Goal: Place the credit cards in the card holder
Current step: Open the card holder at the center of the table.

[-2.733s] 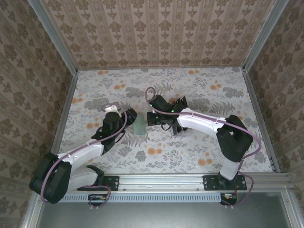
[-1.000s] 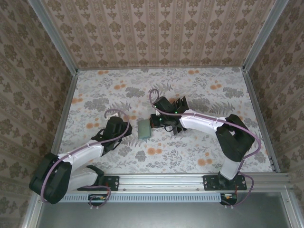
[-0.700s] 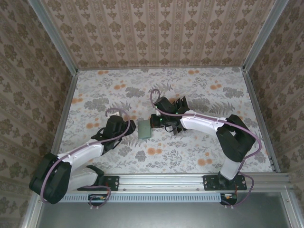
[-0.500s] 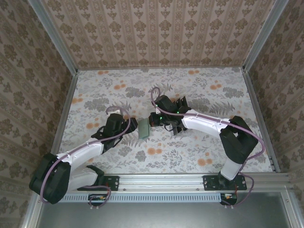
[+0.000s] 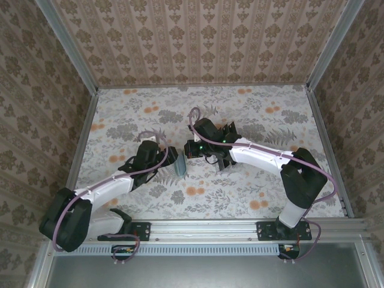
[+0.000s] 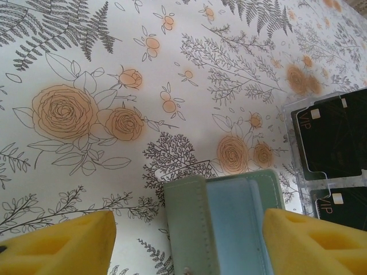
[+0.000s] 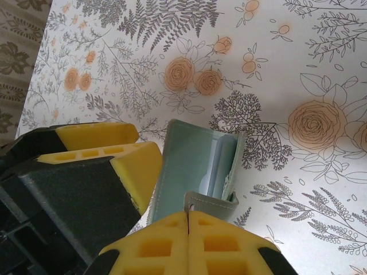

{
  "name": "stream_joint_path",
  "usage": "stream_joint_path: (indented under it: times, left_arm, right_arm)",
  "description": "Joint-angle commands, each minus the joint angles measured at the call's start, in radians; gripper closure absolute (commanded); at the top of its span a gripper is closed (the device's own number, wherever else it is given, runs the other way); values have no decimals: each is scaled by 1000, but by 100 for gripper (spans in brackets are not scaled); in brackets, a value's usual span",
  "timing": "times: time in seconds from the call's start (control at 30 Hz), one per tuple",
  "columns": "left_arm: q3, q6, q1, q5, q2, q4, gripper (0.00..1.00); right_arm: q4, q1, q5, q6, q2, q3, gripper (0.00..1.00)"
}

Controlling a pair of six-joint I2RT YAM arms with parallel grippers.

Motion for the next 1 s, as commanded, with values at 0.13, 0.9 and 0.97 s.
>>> stream_joint_path:
  times: [0.13,0.9,0.97]
  left_arm:
    - [2,17,-9,-18,33,-37,46]
    - [51,36,-8,-150,162,-243,74]
    - [57,47,-9,-154,169,-247,71]
  right_arm:
    - [-4,1,2,10,-15,10,100]
    - [84,-56,24,37,95,-145,99]
    - [82,-57,20,37,90,-144,95]
